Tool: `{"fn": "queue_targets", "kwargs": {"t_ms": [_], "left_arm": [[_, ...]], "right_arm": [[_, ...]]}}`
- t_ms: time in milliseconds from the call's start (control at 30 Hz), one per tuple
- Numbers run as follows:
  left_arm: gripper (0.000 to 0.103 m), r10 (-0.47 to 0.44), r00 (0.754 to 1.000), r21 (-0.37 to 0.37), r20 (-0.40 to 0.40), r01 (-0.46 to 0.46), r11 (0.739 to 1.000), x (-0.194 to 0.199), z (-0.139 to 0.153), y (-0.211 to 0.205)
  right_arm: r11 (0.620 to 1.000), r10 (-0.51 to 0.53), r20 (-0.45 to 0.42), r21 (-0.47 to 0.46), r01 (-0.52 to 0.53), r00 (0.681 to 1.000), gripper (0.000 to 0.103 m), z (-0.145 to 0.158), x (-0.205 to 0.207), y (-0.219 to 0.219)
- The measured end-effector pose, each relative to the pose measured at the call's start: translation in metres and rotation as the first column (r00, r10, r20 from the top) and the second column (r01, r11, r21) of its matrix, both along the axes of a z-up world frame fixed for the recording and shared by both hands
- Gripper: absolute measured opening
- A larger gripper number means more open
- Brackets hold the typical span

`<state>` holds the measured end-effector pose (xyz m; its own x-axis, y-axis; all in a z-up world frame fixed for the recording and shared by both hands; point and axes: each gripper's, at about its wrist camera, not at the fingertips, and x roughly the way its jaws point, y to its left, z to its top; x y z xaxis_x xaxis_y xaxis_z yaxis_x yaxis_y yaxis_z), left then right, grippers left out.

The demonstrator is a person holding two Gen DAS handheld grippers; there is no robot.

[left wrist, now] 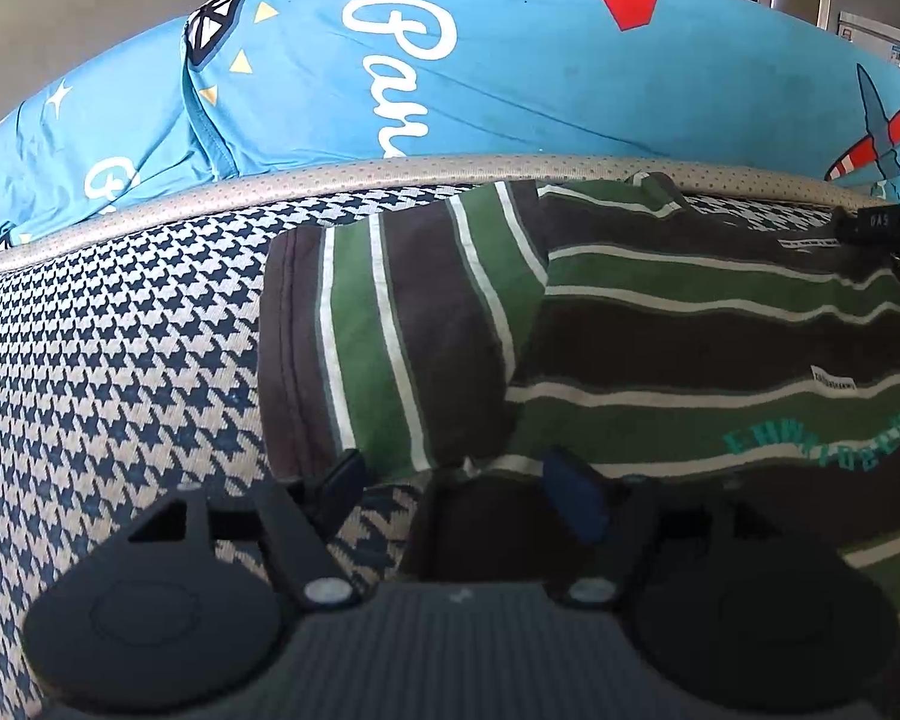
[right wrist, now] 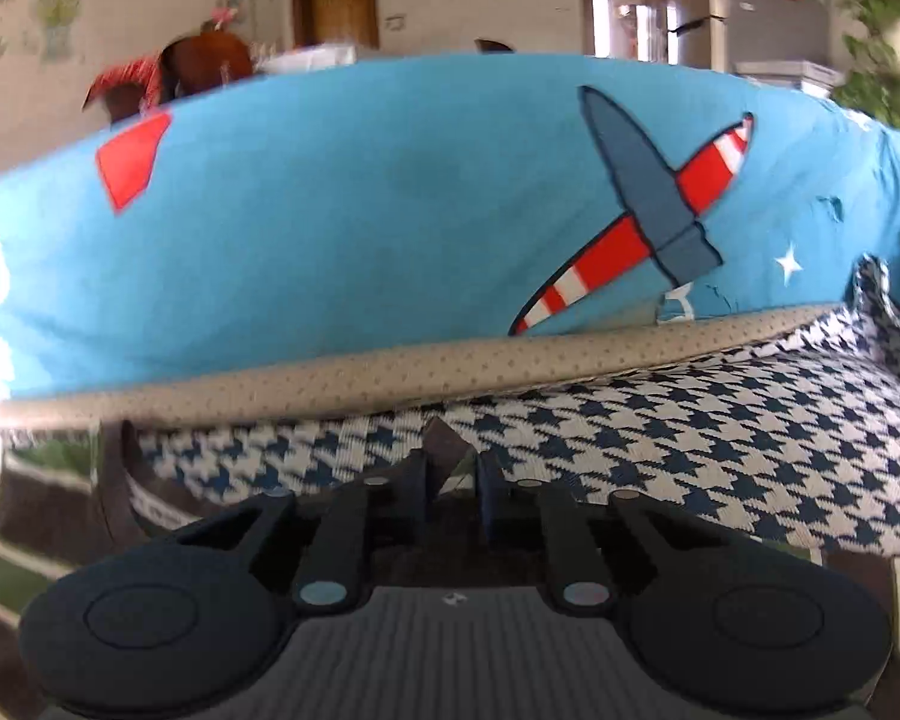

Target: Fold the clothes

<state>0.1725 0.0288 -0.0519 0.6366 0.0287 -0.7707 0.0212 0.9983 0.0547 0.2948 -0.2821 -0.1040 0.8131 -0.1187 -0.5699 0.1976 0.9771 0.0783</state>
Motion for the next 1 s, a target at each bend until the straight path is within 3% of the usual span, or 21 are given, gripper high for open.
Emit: {"fn": "queue_targets", "kwargs": {"t_ms": [67,167,433,700,867,1000], "left_arm": [[0.069,0.004,1.0,-0.001,0.0,-0.004,1.0,0.0,0.001,0.0],[0.072,0.005,1.0,0.0,0.008,-0.005,1.0,-0.001,0.005,-0.003],[0.082,-0.018,0.999,0.015,0.049,0.018,1.0,-0.009,0.015,-0.015],[0.082,-0.036,0.995,0.026,0.088,0.034,0.999,-0.019,0.025,-0.029],[0.083,-0.019,0.998,-0.029,0.061,0.02,0.999,-0.036,0.024,-0.03],[0.083,-0.046,0.999,-0.036,0.028,0.046,0.998,-0.047,0.016,-0.039]], "right_arm": [[0.999,-0.006,0.006,0.051,0.005,1.0,0.022,0.006,-0.002,-0.006],[0.998,-0.02,0.011,0.057,0.019,1.0,0.031,0.014,-0.011,-0.011],[0.997,-0.062,0.007,0.038,0.062,0.998,0.038,0.036,-0.049,-0.037],[0.987,-0.158,0.004,0.034,0.157,0.987,0.045,0.057,-0.112,-0.089],[0.976,-0.2,-0.06,0.075,0.205,0.978,0.046,0.045,-0.132,-0.122],[0.962,-0.201,-0.096,0.17,0.215,0.975,0.046,0.032,-0.134,-0.139]]}}
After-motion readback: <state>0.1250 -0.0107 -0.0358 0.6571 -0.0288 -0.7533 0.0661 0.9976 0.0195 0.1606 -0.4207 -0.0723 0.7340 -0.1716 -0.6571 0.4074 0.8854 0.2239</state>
